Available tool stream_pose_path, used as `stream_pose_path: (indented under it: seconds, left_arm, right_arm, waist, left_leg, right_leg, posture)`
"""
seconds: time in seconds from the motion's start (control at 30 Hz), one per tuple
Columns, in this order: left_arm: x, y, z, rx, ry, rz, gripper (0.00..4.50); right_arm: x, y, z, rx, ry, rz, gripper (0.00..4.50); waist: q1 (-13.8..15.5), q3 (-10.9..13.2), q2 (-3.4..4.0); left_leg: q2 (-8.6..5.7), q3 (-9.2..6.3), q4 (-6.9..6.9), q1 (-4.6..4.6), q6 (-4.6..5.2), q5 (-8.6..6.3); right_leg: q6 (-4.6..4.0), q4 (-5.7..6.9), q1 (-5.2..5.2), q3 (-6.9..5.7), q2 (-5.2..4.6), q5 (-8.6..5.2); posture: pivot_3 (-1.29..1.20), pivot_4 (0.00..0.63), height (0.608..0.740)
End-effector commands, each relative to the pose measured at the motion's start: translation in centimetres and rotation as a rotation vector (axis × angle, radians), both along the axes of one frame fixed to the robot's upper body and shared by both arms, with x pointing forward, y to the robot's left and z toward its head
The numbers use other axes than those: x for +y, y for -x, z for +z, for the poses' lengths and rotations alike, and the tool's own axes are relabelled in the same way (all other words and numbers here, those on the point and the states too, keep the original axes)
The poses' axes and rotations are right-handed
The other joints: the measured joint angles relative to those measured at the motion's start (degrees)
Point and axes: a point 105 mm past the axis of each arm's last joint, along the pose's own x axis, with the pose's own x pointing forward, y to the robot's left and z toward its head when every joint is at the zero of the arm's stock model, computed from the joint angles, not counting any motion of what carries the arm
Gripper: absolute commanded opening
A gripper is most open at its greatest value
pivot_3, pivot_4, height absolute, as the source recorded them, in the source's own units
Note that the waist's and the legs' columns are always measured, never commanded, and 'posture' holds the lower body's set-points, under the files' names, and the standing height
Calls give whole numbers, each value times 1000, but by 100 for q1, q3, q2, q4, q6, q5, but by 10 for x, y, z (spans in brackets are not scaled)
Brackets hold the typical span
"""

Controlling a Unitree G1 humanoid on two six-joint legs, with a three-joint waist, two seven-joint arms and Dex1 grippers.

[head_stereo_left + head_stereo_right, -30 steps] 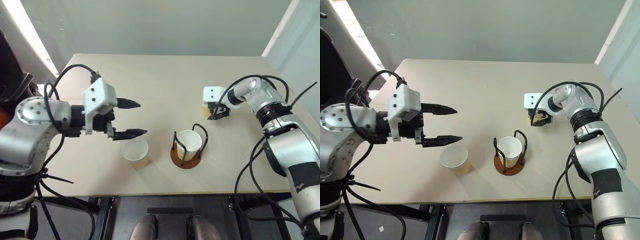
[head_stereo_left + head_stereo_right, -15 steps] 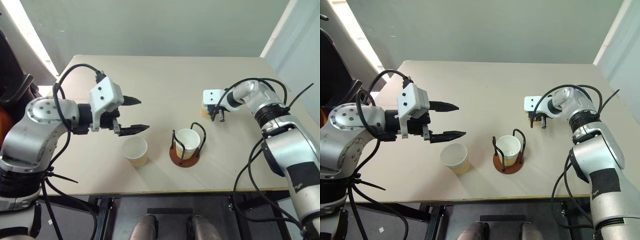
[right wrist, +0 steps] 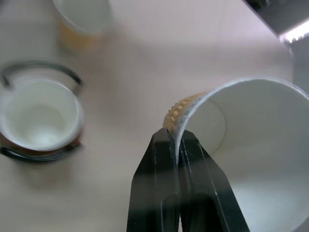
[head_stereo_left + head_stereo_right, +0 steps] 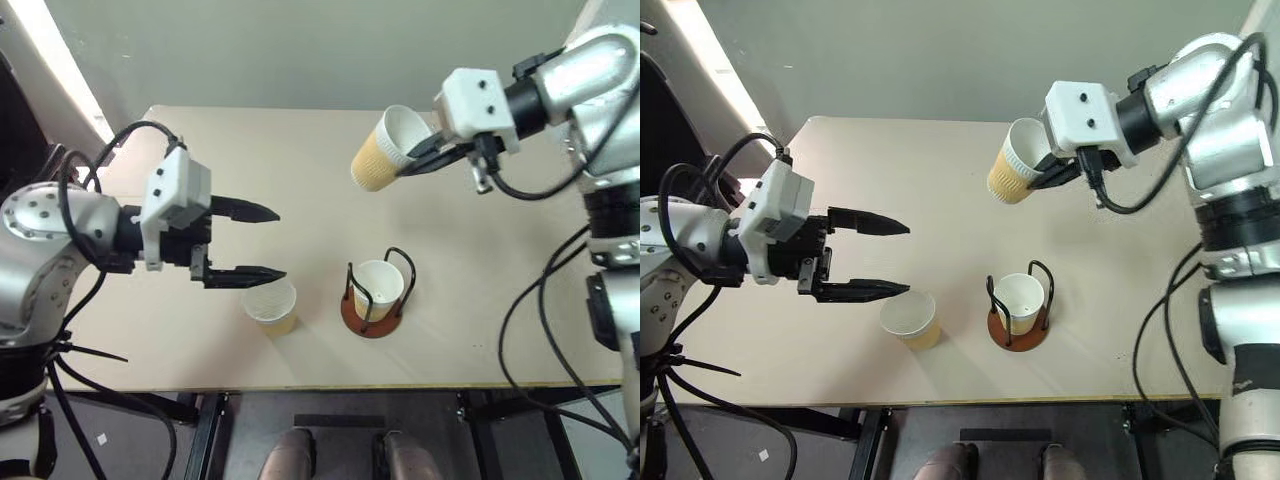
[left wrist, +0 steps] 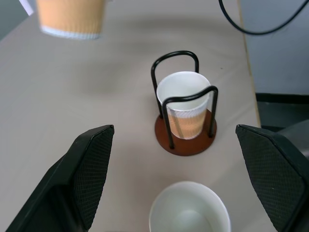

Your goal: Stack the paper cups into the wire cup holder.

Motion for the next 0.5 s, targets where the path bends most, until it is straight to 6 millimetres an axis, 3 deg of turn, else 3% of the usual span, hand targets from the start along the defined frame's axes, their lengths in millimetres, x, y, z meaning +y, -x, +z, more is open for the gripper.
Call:
stream_pose_path:
  seconds: [0.03, 0.23, 0.5]
  left_arm:
    - [2, 4, 10, -46, -3, -24, 4338]
    - [2, 3, 7, -49, -9, -28, 4338]
    - [3, 4, 2, -42, -21, -19, 4338]
  right_arm:
    - [13, 30, -1, 17, 28, 145, 31]
    - [16, 35, -25, 21, 146, 182, 31]
    - [13, 23, -47, 6, 255, 169, 31]
  waist:
    - [-18, 0, 0]
    - [-66, 0, -1]
    - [-85, -1, -2]
  left_leg:
    - [0, 1, 0, 1, -1, 3]
    - [3, 0, -3, 23, 59, 5]
    - [4, 0, 1, 46, 66, 23]
  right_leg:
    - [1, 0, 0, 3, 0, 0]
    - [-36, 31, 3, 5, 0, -20]
    - [-53, 86, 1, 7, -1, -25]
  posture:
    - [0, 150, 740]
    - [0, 150, 740]
    - [0, 150, 740]
